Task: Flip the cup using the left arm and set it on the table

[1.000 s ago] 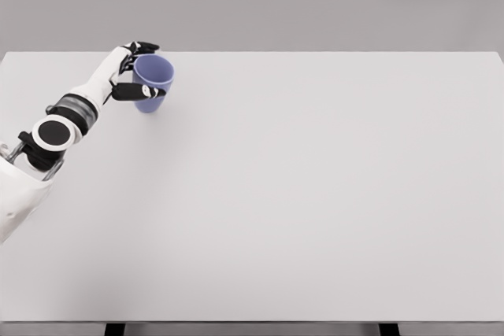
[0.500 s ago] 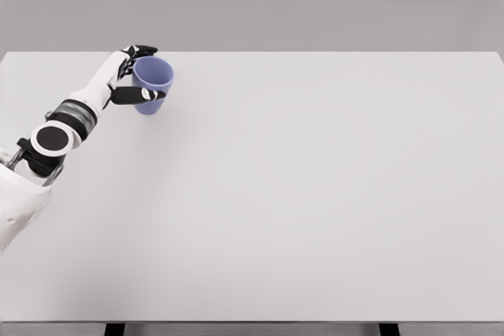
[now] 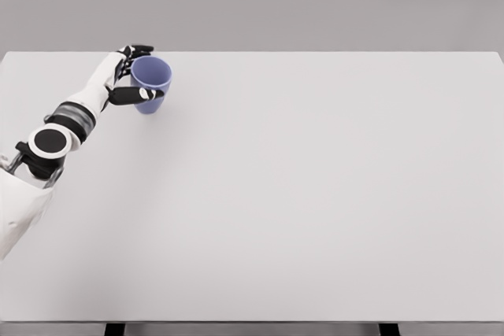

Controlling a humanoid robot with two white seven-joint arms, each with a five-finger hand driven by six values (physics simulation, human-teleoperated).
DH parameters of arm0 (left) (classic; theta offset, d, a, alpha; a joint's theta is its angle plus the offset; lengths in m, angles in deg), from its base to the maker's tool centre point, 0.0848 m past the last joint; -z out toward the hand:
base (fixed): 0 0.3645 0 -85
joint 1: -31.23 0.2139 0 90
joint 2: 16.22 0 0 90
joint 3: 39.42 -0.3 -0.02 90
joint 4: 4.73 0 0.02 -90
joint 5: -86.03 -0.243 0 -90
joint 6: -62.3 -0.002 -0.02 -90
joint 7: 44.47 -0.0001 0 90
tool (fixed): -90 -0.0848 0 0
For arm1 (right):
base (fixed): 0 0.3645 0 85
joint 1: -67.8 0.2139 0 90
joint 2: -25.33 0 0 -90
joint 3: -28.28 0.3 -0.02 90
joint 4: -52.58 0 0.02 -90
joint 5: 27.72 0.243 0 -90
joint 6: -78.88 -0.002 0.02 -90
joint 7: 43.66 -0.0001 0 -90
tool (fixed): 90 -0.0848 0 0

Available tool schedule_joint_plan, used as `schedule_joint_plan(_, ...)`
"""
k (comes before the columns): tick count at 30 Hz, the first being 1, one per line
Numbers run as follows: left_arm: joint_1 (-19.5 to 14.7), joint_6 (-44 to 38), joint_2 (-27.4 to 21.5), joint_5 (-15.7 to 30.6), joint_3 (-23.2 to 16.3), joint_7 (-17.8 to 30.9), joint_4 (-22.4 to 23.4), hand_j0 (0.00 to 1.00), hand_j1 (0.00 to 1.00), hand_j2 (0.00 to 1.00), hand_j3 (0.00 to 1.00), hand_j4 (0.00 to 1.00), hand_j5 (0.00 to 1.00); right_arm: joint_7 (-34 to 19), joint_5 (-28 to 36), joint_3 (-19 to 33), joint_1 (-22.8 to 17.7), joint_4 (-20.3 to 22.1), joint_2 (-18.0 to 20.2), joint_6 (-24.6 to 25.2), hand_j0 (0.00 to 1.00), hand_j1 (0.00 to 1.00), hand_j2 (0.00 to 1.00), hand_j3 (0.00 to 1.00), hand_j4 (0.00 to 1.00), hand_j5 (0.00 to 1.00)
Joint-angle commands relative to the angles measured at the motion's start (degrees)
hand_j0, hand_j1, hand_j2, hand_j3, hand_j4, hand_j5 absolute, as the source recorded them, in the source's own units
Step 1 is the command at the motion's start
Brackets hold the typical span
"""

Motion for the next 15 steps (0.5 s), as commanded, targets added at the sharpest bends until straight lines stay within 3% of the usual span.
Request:
schedule_joint_plan(1,0.0,0.06,0.26,-0.13,0.57,-0.01,-0.07,0.81,0.81,0.81,0.81,0.81,0.81,-0.01,-0.01,-0.01,0.0,-0.01,0.0,0.0,1.0,1.0,1.0,1.0,1.0,1.0)
schedule_joint_plan(7,0.53,0.06,0.26,-0.13,0.93,-0.01,-0.07,0.85,0.85,0.85,0.85,0.85,0.85,-0.01,-0.01,-0.01,0.0,-0.01,0.0,0.0,1.0,1.0,1.0,1.0,1.0,1.0)
schedule_joint_plan(15,1.14,-0.02,0.26,-0.13,0.93,-0.01,-0.34,1.0,1.0,1.0,1.0,1.0,1.0,-0.01,-0.01,-0.01,0.0,-0.01,0.0,0.0,1.0,1.0,1.0,1.0,1.0,1.0)
